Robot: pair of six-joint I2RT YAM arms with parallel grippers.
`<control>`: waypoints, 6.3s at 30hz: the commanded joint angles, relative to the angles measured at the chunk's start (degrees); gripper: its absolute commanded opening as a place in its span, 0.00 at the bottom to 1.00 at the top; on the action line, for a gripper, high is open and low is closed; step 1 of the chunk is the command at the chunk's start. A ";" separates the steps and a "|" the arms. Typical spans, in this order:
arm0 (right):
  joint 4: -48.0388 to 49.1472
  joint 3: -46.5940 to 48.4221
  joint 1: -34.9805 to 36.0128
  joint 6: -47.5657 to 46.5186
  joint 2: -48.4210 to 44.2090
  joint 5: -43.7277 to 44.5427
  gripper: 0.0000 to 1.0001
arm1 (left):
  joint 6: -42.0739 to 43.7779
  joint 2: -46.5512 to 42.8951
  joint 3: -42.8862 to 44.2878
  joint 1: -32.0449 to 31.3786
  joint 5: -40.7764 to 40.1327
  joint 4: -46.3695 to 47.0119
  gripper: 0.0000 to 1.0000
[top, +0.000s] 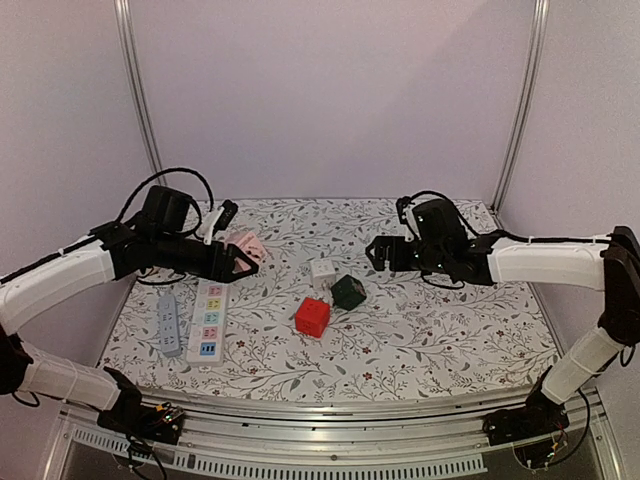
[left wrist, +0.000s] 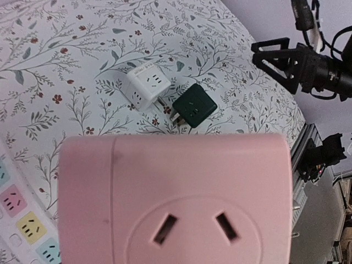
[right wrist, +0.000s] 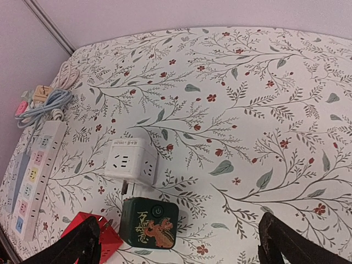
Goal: Pull the plug off the socket
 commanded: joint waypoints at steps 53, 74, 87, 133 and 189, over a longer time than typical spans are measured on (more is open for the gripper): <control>2.25 -21.30 -0.51 -7.52 -29.33 6.65 0.99 | -22.61 49.82 27.03 -16.60 -17.02 2.91 0.83; 2.40 -21.31 -0.48 -9.40 -26.57 9.44 0.99 | -22.21 30.23 18.10 -16.85 -33.39 1.65 1.00; 2.99 -21.38 -0.50 -9.64 -24.95 9.67 0.99 | -24.00 13.19 0.07 -3.41 -36.04 -3.58 1.00; 3.04 -20.51 -0.44 -10.51 -21.57 10.66 0.99 | -24.47 24.08 -10.18 5.19 -30.45 3.15 0.72; 3.04 -21.21 -0.51 -11.30 -23.37 12.82 0.99 | -43.28 53.81 28.53 -32.42 -26.08 14.33 0.72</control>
